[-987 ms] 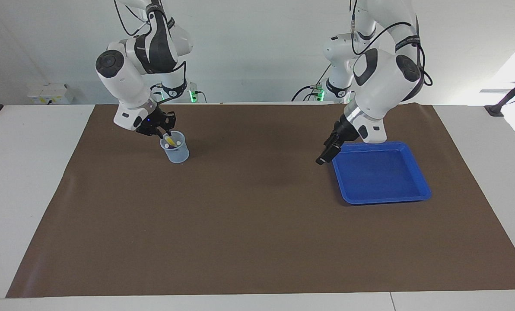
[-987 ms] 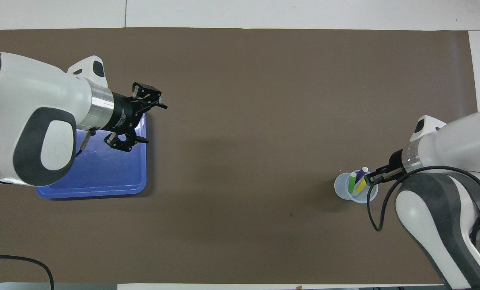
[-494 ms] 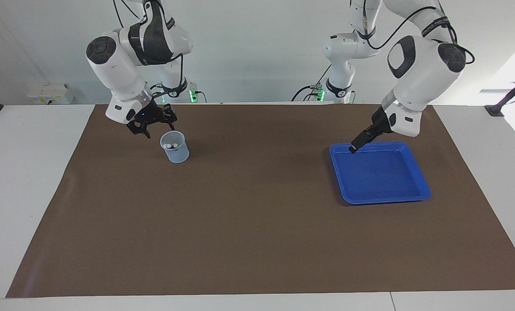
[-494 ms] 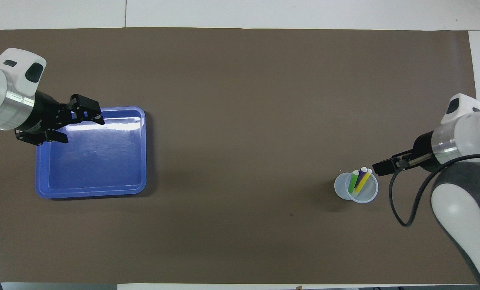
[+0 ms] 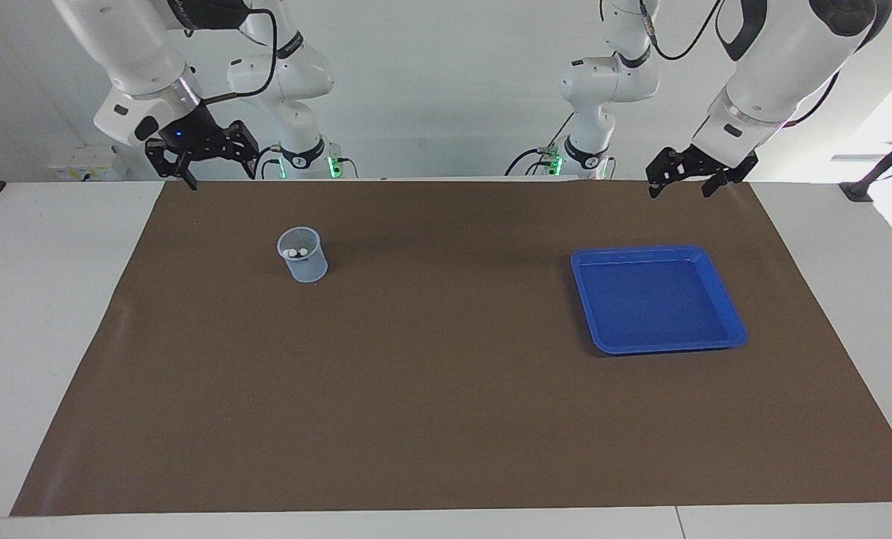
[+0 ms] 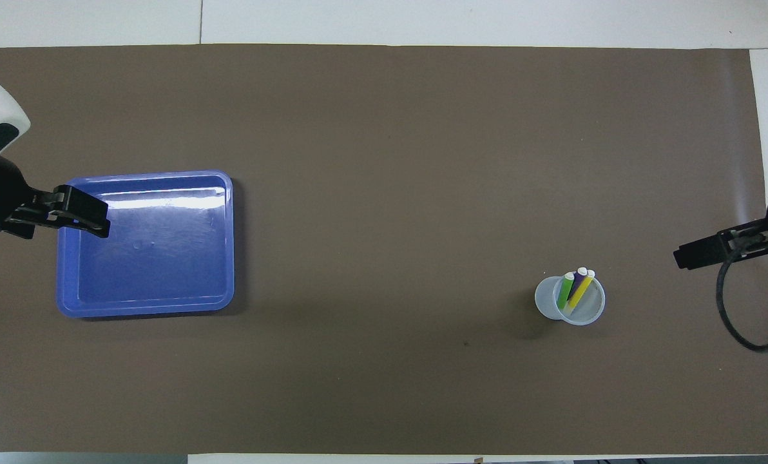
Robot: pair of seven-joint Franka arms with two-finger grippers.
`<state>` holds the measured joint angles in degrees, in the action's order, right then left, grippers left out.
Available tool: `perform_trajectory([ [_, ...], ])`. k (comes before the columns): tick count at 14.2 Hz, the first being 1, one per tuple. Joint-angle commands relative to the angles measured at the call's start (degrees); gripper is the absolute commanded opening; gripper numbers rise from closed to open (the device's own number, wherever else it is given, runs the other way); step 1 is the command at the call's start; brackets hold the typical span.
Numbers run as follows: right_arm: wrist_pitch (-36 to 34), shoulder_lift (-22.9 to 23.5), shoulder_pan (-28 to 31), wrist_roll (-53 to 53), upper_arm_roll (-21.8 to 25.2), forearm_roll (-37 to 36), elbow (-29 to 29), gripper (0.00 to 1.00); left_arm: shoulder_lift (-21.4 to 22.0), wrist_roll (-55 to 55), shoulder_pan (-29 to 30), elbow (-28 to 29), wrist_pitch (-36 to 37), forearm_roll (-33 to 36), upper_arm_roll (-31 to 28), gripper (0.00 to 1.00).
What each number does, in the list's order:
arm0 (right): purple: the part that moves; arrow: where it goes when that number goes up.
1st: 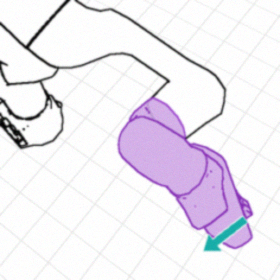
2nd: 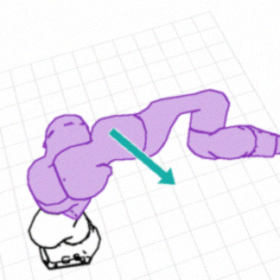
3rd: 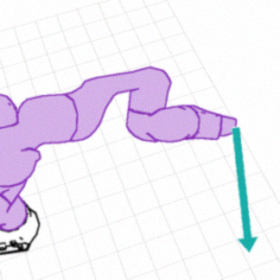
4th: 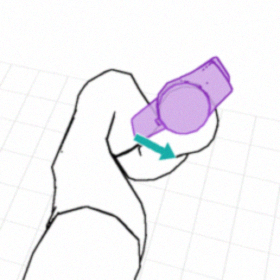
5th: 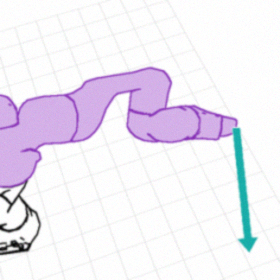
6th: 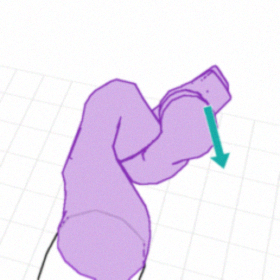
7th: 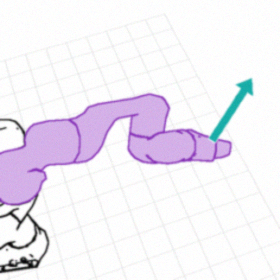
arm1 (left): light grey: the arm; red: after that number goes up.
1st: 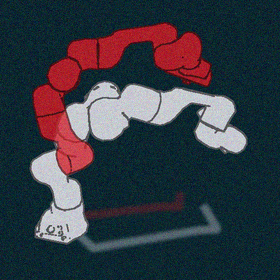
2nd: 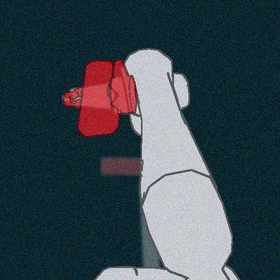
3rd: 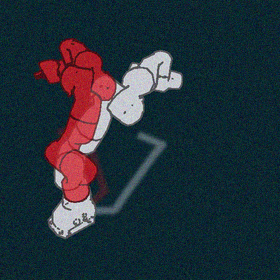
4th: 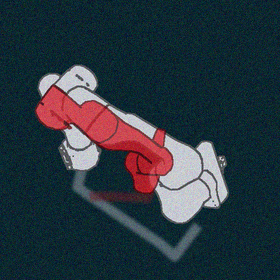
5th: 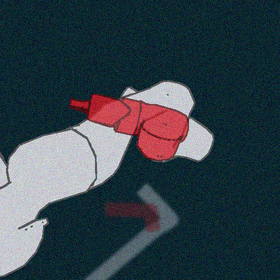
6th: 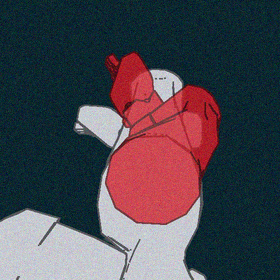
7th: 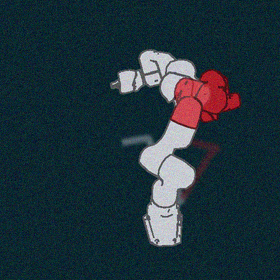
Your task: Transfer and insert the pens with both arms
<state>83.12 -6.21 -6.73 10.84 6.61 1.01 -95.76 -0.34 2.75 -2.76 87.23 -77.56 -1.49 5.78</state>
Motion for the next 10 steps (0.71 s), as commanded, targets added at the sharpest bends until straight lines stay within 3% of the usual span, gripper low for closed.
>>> perform_trajectory([
  [1, -1.8, 3.7, 1.5, -1.7, -0.4, -0.2, 4.4, 1.0, 0.6, -4.0, -1.4, -0.4, 1.3, 0.3, -1.2, 1.0],
  [4, -4.6, 4.4, 4.0, -1.7, -0.4, -1.2, 8.0, 1.0, 2.4, -5.2, -1.3, 3.0, -2.0, 0.3, -1.0, 1.0],
  [10, -3.6, 5.4, 3.1, -2.2, -1.1, -2.3, 7.7, 1.0, 2.4, -5.0, -1.9, 3.2, -4.3, 0.3, -0.9, 1.0],
])
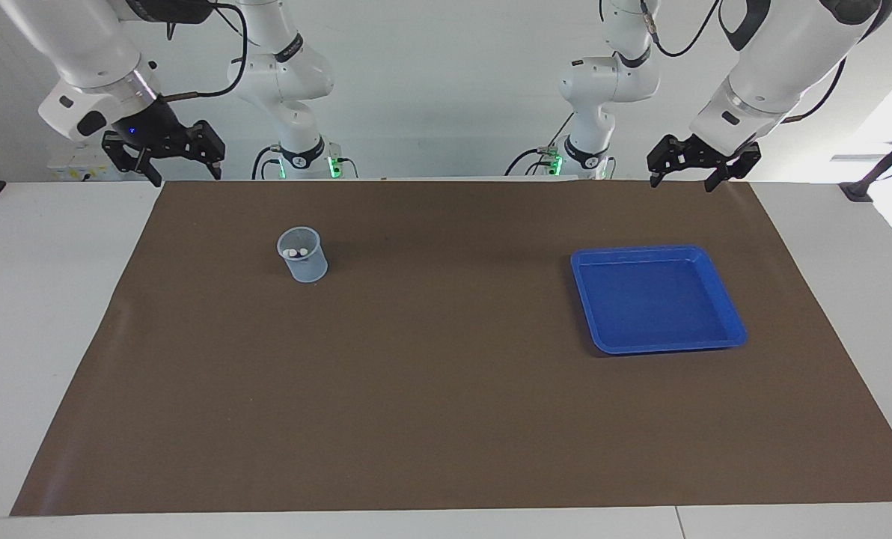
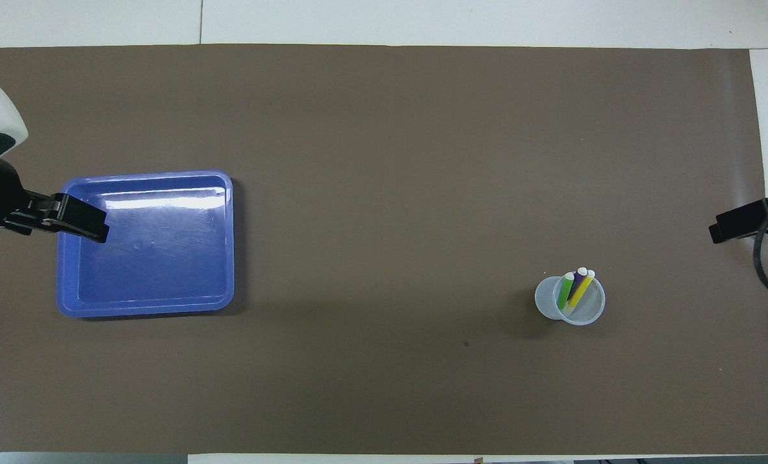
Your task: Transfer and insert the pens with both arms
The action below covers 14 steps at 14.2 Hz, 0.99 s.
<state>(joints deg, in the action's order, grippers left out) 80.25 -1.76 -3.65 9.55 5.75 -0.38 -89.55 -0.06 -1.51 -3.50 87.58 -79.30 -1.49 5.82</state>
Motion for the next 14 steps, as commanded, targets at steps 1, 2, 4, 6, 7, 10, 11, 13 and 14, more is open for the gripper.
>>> perform_trajectory([
  [1, -0.5, 0.7, 0.0, -1.6, -0.3, -0.9, 1.3, 1.0, 2.1, -0.8, -1.2, 3.1, -3.2, 0.3, -0.9, 1.0],
  [2, -0.6, 0.7, 0.0, -2.9, -0.3, -0.9, 1.2, 1.0, 2.1, -0.7, -1.3, 3.5, -4.1, 0.3, -1.0, 1.0],
  [4, -0.5, 0.7, 0.4, -4.1, -0.3, -0.9, 1.0, 1.0, 2.1, -0.8, -2.0, 4.0, -4.9, 0.7, -1.1, 1.0],
  [6, -0.2, 0.6, 0.5, -4.2, -0.3, -0.9, 0.5, 1.0, 2.0, -0.8, -2.1, 3.9, -5.1, 0.9, -1.2, 1.0],
  [7, 0.9, 0.4, 0.5, -4.2, -0.3, -0.9, -0.4, 1.0, 2.0, -0.8, -2.1, 3.8, -5.1, 0.9, -1.2, 1.0],
  [10, 1.4, 0.4, 1.2, -4.2, -0.2, -0.9, -0.6, 1.0, 2.0, -0.8, -2.1, 3.8, -5.0, 0.9, -1.1, 1.0],
  [11, 1.5, 0.5, 1.3, -4.1, -0.2, -0.9, -0.5, 1.0, 2.0, -0.8, -2.1, 3.8, -5.0, 0.9, -1.1, 1.0],
  [13, 1.5, 0.5, 1.3, -4.2, -0.3, -0.9, -0.5, 1.0, 2.2, -0.9, -1.7, 3.9, -5.1, 0.9, -1.0, 1.0],
  [14, 1.5, 0.5, 1.3, -4.2, -0.6, -0.9, -0.5, 1.0, 2.2, -0.9, -1.6, 3.9, -5.0, 0.9, -1.0, 1.0],
])
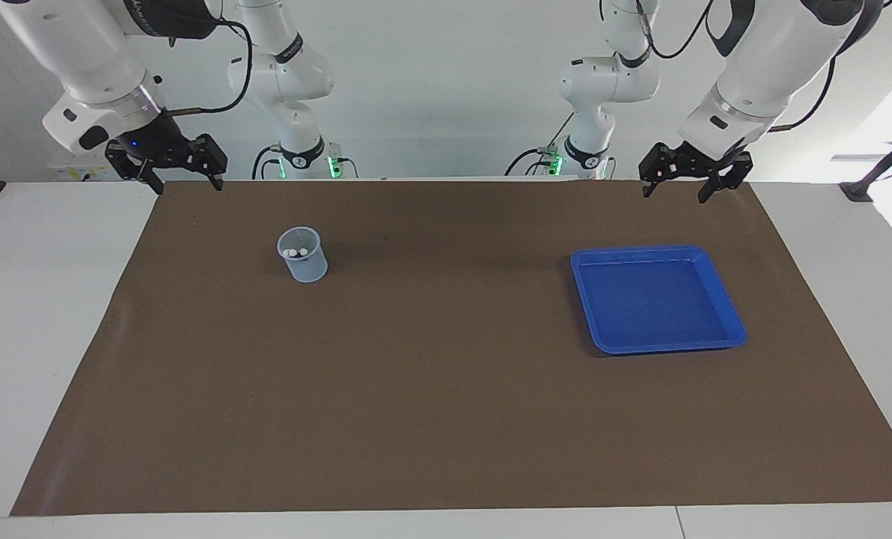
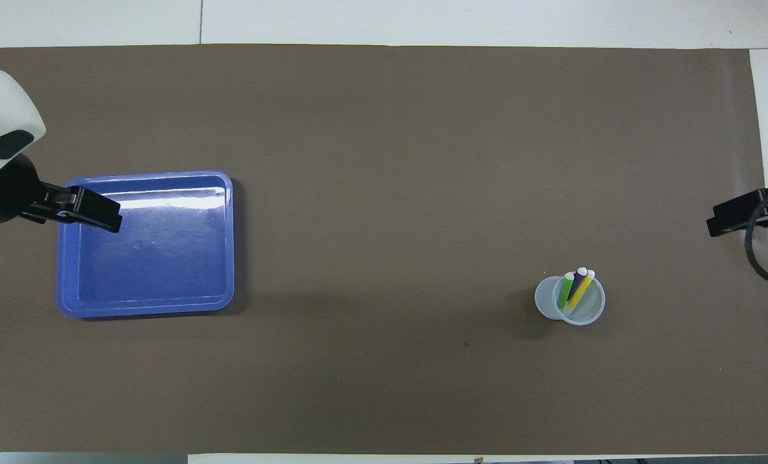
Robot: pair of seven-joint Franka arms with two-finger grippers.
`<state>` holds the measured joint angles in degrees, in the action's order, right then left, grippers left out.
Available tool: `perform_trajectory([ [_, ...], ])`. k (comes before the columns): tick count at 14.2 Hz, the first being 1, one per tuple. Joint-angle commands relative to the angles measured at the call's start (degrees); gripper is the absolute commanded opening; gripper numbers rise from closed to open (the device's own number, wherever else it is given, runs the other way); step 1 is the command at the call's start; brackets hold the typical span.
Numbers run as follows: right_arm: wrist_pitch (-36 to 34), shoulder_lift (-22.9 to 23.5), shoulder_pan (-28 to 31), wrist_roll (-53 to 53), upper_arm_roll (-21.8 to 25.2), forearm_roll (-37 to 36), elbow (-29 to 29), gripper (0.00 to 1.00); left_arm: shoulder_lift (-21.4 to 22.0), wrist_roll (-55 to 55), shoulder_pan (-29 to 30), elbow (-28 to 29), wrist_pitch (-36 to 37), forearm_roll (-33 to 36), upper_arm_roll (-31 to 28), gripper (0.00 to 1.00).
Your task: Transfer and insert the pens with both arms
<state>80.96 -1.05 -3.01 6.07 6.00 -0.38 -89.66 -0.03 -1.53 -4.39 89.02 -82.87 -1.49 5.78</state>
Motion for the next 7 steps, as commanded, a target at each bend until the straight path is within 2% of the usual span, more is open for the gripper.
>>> perform_trajectory([
  [1, 0.7, -0.2, 0.6, -0.7, -1.2, -0.8, -0.3, 1.0, 2.1, -0.6, -0.6, 2.6, -1.5, 0.8, -0.9, 1.0],
  [7, 0.8, -0.2, 0.6, -0.8, -1.4, -0.7, -0.1, 1.0, 2.2, -0.2, -0.3, 2.5, -1.2, 0.8, -1.0, 1.0],
])
